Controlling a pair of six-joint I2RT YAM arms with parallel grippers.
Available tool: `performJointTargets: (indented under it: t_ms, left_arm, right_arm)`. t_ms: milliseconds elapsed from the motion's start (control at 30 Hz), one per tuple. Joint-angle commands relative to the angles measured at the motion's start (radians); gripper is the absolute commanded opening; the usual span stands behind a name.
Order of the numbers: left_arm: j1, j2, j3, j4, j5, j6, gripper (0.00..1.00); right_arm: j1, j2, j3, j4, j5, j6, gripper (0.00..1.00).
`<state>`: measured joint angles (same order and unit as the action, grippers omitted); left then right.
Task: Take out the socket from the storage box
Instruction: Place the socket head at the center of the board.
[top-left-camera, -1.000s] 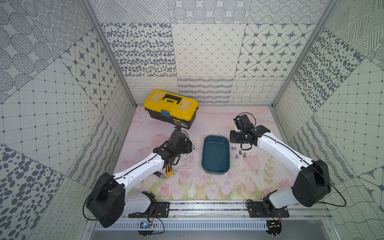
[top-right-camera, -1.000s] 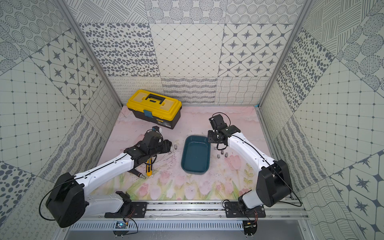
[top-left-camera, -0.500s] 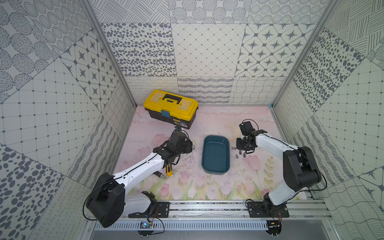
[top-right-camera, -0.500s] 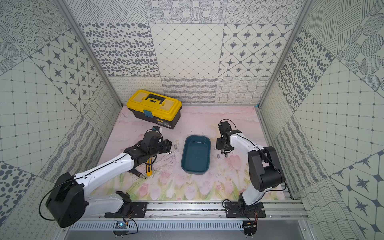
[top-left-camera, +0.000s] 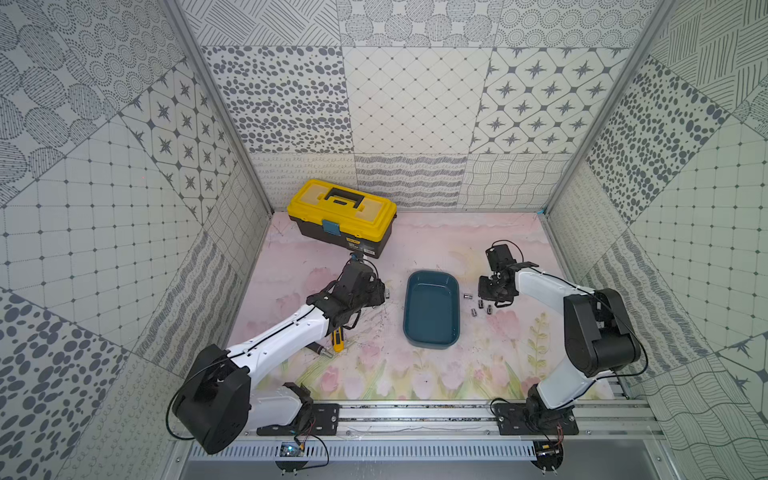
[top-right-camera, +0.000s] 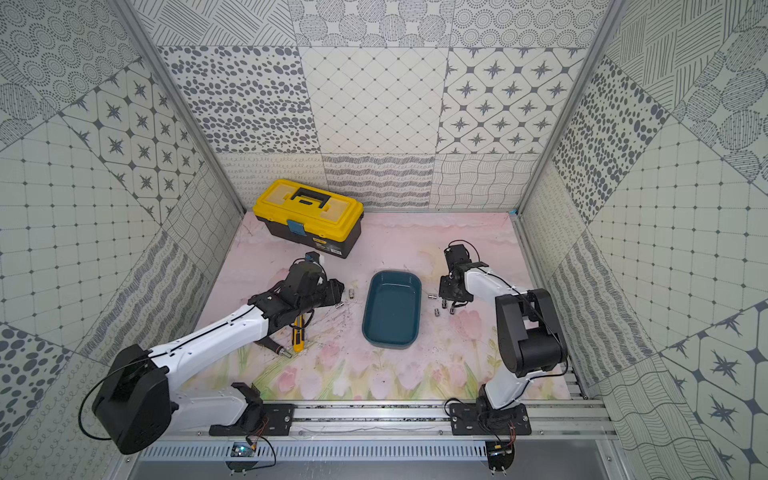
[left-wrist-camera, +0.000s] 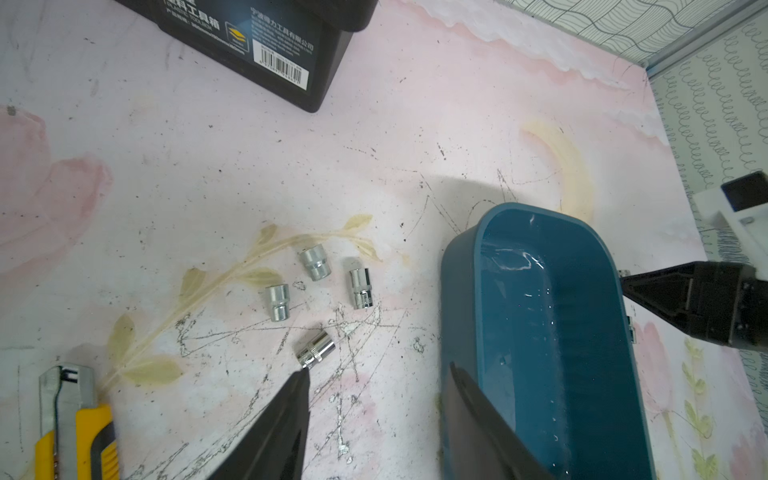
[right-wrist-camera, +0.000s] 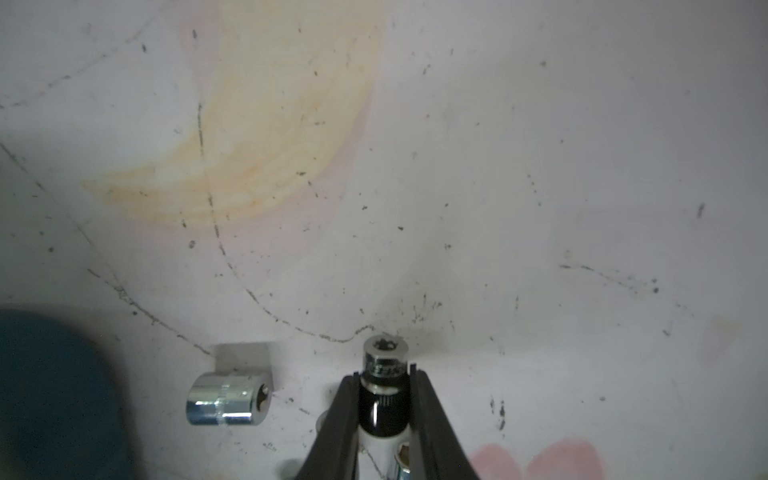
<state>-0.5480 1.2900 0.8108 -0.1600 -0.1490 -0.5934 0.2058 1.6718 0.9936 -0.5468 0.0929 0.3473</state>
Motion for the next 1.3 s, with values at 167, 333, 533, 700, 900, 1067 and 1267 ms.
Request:
performJointTargets:
  t_ms: [167,333,533,700,900,1067,1267]
  left_arm:
    - [0.002,0.000,0.019,-0.009,0.012,0.018,0.57]
    - [0.002,-0.001,0.022,-0.012,0.012,0.017,0.57]
    - [0.003,0.000,0.024,-0.012,0.015,0.012,0.57]
    - [0.002,0.000,0.027,-0.009,0.019,0.007,0.57]
    - [0.003,0.003,0.030,-0.009,0.023,0.009,0.57]
    - [0.002,0.006,0.033,-0.008,0.023,0.010,0.57]
    - [0.002,0.012,0.044,-0.012,0.024,0.013,0.57]
  right_arm:
    - [-0.021,0.035,0.006,0.035,-0.020,-0.010,0.21]
    - [-0.027,0.049,0.014,0.027,-0.026,-0.009,0.26]
    - [-0.028,0.045,0.012,0.027,-0.025,-0.009,0.40]
    - [-0.028,0.040,0.011,0.028,-0.021,-0.011,0.41]
    - [-0.032,0.031,0.014,0.027,-0.018,-0.011,0.42]
    - [-0.037,0.028,0.016,0.023,-0.021,-0.012,0.42]
    - [-0.047,0.002,0.018,0.006,-0.019,-0.020,0.43]
